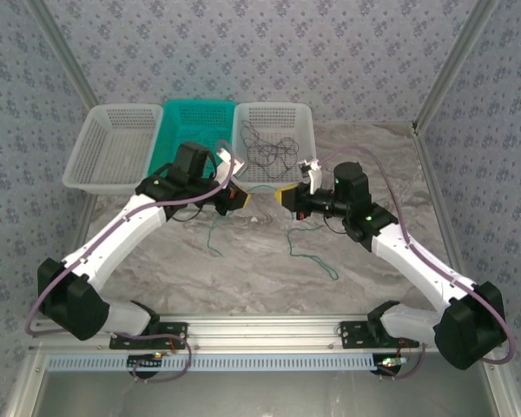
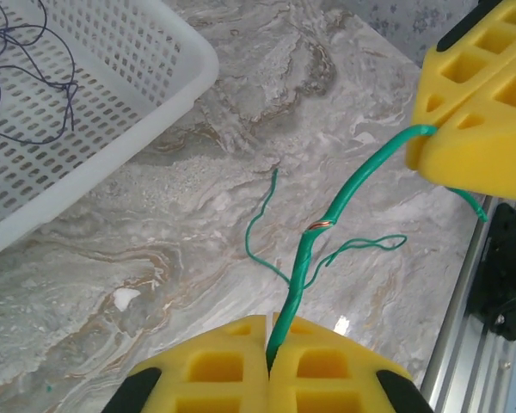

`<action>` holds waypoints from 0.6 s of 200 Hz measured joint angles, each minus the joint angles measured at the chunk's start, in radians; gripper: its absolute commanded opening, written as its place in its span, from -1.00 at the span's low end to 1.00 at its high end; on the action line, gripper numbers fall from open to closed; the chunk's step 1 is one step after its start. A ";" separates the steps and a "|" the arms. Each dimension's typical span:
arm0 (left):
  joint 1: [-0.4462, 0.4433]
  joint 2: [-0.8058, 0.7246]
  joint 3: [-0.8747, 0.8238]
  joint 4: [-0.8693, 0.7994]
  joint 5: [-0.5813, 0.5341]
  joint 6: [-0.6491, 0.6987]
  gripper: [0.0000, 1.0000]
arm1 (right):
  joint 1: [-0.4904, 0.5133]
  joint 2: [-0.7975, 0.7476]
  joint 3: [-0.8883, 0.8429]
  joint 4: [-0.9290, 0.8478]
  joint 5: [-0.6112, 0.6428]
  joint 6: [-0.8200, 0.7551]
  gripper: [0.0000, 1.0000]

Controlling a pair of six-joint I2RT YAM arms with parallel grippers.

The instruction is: Untangle the cables

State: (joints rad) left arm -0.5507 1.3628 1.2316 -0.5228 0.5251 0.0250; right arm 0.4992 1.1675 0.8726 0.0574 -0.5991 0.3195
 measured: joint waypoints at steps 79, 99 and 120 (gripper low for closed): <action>0.112 -0.087 0.031 0.018 -0.427 -0.098 -1.00 | 0.001 -0.084 -0.021 -0.023 0.121 -0.026 0.14; 0.227 -0.053 0.110 0.027 -0.510 -0.132 -1.00 | 0.001 -0.102 -0.029 -0.024 0.148 -0.034 0.14; 0.368 0.029 0.203 0.054 -0.578 -0.146 -1.00 | 0.001 -0.103 -0.036 -0.024 0.167 -0.040 0.14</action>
State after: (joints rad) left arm -0.1829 1.3918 1.4349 -0.4690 -0.0528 -0.1215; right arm 0.4999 1.0649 0.8364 0.0330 -0.4320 0.2790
